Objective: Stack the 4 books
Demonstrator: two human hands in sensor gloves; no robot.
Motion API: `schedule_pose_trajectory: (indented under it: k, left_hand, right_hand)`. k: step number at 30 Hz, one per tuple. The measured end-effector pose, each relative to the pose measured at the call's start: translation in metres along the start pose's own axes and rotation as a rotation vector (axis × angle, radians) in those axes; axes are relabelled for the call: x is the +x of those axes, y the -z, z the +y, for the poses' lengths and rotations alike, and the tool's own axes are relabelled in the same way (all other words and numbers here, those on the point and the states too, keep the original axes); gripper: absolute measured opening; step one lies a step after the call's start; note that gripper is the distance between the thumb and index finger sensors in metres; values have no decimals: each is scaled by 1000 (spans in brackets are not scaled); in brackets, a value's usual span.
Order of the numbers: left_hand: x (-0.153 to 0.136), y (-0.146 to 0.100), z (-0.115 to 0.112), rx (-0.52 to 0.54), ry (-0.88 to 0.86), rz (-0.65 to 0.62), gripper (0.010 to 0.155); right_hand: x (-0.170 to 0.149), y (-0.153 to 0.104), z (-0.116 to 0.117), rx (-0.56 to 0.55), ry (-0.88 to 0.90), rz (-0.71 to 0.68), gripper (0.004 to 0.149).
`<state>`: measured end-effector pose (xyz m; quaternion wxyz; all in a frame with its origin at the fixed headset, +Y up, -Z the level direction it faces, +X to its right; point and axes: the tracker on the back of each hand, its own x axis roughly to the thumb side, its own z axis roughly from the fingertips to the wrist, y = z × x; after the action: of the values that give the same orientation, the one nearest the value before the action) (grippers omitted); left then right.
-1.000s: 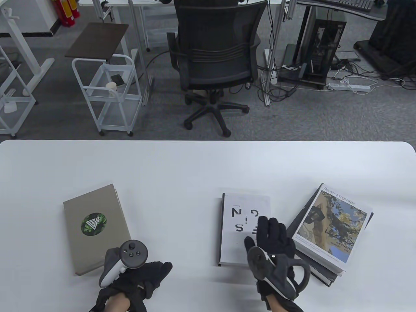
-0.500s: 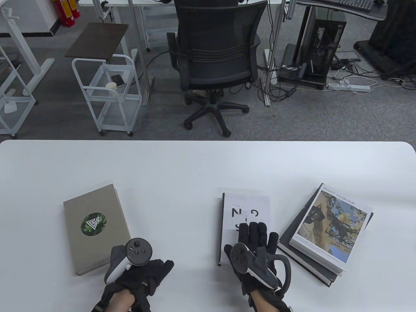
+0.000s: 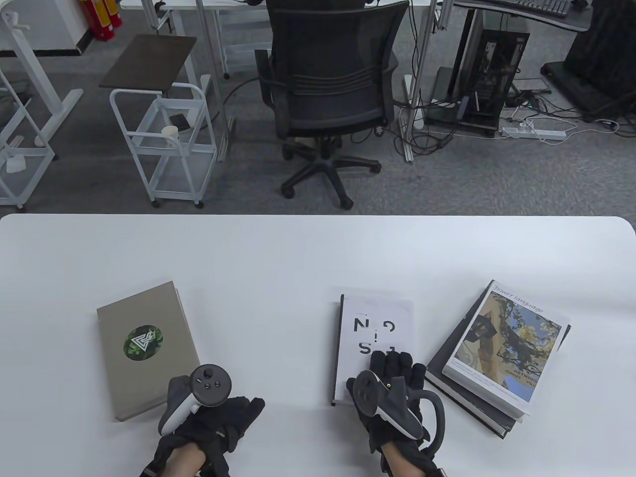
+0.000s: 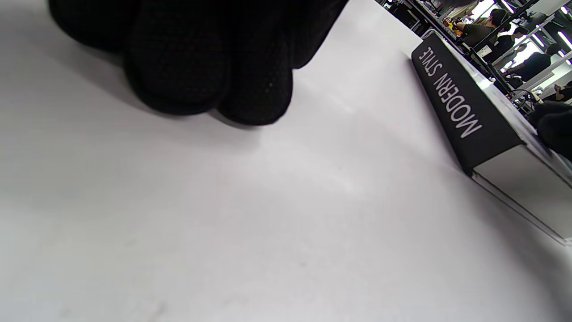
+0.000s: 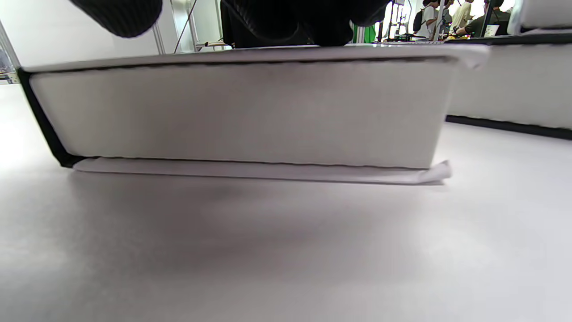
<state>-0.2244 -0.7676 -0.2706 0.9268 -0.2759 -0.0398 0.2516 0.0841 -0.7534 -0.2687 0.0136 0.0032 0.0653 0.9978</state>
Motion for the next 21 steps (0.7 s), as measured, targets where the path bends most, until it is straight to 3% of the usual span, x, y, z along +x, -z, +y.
schedule_pose_trajectory:
  k: [13,21]
  left_hand:
    - [-1,0,1,-4,-16,2,77]
    - [-2,0,0,7,-9,-7,77]
  right_hand:
    - [40,-8,8,79,10,-165,72]
    - [62,-17,11,60,-61,-242,72]
